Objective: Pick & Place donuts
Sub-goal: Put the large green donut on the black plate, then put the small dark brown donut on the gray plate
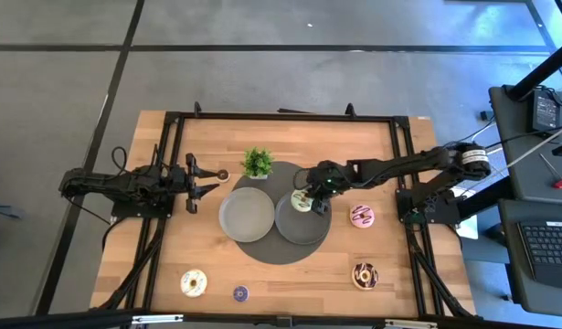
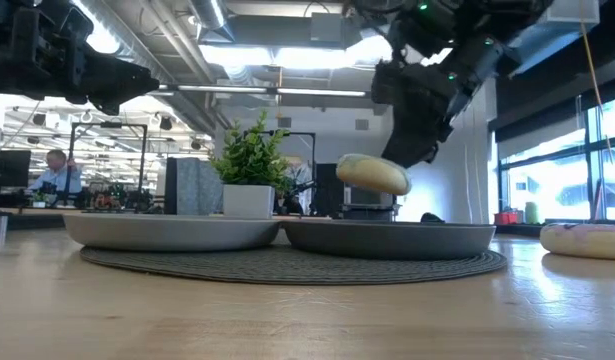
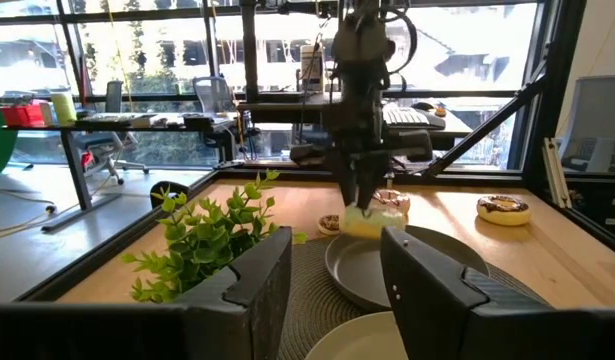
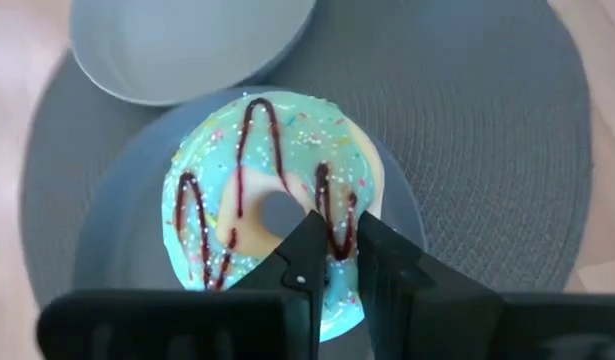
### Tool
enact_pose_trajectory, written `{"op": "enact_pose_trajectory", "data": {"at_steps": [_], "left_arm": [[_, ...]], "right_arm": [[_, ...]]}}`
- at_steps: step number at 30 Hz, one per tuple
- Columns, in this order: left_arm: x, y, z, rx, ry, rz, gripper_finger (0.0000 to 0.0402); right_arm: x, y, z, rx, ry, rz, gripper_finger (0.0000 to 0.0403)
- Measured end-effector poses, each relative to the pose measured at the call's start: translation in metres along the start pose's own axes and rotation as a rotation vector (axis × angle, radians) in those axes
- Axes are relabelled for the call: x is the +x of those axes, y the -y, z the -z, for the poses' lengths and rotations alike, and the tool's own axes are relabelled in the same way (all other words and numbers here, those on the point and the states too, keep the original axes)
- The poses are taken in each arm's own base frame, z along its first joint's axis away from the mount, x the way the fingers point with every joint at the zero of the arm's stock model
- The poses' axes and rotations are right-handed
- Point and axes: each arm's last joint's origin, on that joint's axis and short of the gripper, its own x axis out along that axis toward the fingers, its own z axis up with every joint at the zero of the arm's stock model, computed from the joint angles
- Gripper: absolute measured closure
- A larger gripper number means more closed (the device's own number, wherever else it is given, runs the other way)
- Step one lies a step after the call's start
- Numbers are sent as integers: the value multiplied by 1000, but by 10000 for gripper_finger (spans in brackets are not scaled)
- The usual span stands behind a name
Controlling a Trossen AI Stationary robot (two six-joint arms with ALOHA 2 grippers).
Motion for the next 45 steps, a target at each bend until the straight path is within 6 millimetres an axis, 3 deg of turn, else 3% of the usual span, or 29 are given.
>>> {"op": "enact_pose_trajectory", "data": {"at_steps": [9,21,29,36,45], "left_arm": [[0,0,0,0,0,0,253],[0,0,0,0,0,0,252],[0,0,0,0,0,0,250],[0,0,0,-1,0,0,252],[-1,0,-10,-112,103,-1,249]], "right_arm": [[28,1,0,-10,-90,24,349],[37,2,4,-33,-123,32,347],[36,2,5,-24,-131,35,284],[18,0,-3,5,-77,22,246],[-37,0,-3,4,-48,182,238]]}}
